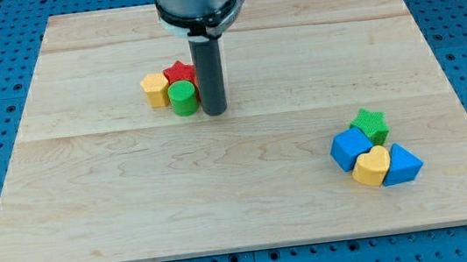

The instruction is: Adjust the group of the blocks

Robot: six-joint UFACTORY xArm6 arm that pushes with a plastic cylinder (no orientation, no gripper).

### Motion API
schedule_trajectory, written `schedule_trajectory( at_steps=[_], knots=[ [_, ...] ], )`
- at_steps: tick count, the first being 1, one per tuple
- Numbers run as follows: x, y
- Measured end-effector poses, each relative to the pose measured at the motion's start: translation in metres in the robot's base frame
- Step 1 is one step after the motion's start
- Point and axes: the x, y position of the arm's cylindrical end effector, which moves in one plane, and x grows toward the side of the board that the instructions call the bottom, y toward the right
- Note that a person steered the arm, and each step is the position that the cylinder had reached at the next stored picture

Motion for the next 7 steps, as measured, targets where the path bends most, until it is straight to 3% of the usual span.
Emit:
schedule_trajectory(
  at_steps=[1,2,3,7],
  knots=[
    [0.037,-0.084],
    [0.018,-0.197],
    [-0.021,-0.228],
    [-0.038,-0.078]
  ],
)
